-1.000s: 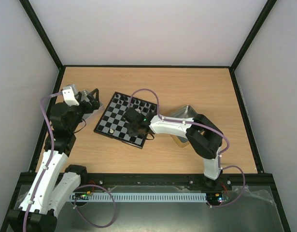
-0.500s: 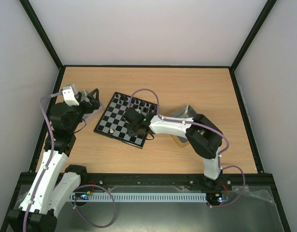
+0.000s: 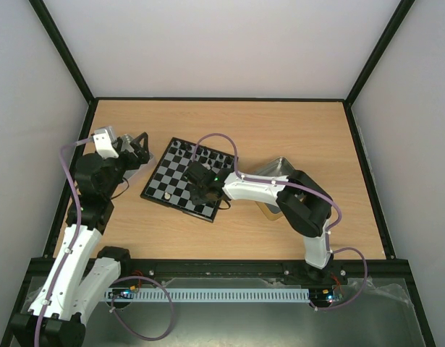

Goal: Set up the chess pieces on the board
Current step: Pick up the chess piece from the chessboard, then place the chess piece on the chessboard.

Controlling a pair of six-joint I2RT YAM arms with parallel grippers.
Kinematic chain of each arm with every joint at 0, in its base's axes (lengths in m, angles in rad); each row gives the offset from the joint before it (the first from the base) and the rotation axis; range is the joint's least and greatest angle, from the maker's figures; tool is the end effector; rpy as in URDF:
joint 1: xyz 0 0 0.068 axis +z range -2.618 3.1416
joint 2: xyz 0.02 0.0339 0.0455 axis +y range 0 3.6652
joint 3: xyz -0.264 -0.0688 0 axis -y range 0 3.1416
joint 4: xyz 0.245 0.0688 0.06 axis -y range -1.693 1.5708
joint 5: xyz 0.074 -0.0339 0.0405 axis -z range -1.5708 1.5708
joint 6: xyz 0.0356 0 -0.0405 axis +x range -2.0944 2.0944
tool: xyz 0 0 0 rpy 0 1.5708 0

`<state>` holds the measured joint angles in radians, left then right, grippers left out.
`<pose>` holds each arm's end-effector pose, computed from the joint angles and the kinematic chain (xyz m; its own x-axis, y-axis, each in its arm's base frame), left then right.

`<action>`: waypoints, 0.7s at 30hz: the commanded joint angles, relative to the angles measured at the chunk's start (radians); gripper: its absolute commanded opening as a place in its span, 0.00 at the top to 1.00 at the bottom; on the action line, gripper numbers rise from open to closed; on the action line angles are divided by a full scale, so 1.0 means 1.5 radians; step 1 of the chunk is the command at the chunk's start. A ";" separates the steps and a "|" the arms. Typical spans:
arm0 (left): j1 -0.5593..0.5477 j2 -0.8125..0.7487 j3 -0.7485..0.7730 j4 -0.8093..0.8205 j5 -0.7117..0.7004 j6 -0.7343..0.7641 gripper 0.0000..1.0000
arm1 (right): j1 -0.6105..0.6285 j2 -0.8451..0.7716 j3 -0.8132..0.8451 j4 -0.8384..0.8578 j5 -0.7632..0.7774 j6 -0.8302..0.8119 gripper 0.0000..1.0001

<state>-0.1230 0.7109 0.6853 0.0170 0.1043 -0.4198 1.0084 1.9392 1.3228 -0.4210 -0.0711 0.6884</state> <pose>0.1740 -0.0252 0.3385 -0.0996 -0.3961 -0.9128 0.2023 0.8901 -0.4084 0.2140 0.3443 0.1728 -0.9029 -0.2441 -0.3538 -0.3748 0.8499 0.3703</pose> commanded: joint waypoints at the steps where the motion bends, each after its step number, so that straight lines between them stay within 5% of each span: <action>1: 0.004 -0.007 -0.002 0.017 -0.002 0.000 0.00 | 0.000 -0.017 0.020 -0.012 0.001 0.003 0.96; 21: 0.004 -0.011 -0.002 0.012 -0.009 0.000 0.01 | 0.020 0.061 0.106 -0.030 -0.005 -0.012 0.93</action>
<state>-0.1230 0.7044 0.6853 0.0170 0.0990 -0.4198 1.0222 2.0037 1.4456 -0.4255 -0.0872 0.6834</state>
